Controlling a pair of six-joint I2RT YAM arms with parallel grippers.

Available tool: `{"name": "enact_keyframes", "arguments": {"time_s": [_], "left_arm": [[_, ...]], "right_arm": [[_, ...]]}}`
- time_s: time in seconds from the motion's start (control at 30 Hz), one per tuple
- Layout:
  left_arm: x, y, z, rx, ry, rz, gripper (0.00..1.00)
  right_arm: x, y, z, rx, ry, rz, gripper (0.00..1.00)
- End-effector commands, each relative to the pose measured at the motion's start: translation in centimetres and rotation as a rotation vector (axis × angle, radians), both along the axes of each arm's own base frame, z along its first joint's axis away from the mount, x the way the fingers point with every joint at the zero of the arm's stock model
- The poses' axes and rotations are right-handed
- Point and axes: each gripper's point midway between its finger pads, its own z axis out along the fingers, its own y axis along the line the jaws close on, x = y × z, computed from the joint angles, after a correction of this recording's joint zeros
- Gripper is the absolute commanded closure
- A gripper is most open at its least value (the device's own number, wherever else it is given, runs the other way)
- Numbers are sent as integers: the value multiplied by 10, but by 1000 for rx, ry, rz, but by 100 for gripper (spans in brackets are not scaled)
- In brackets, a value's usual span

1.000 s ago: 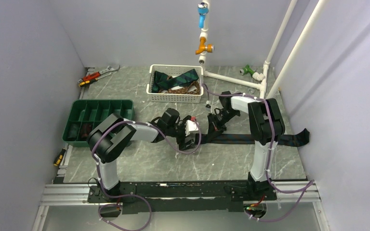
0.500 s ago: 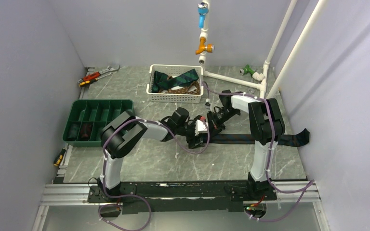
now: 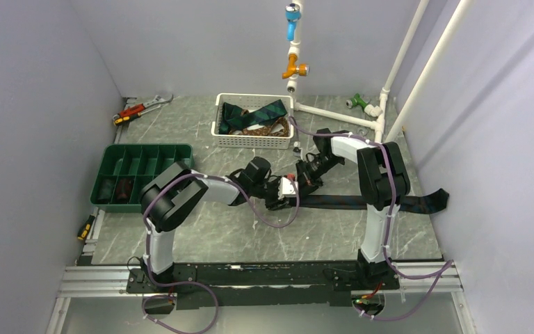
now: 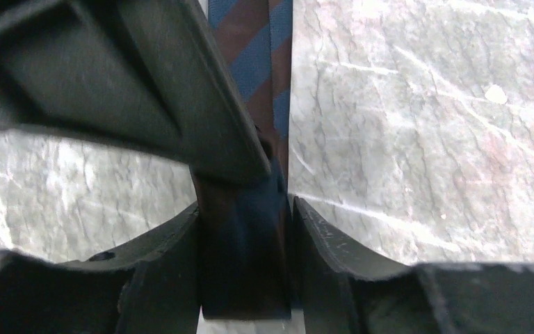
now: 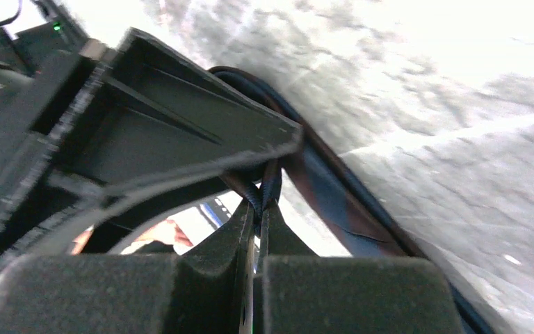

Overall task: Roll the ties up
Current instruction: Roll the tie at the center of the board.

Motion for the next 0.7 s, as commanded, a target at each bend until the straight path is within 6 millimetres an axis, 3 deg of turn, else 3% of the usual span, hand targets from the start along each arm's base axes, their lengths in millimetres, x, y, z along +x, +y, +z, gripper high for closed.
{"name": "enact_keyframes", "arguments": {"time_s": [0.0,0.23,0.47,0.67], "left_arm": [[-24,40,-36,151,144,19,46],[-19,42,-28,120,134,6,22],[-12,36,-21,94,112,7,31],[-4,21,-11,47,123,42,21]], "right_arm": [[13,-23,-21,-122,-62,-10,100],[16,-27,-44,-162,-45,-10,100],[14,-23,-35,-130,-45,-6,100],[10,-17,-28,-102,-49,5,100]]}}
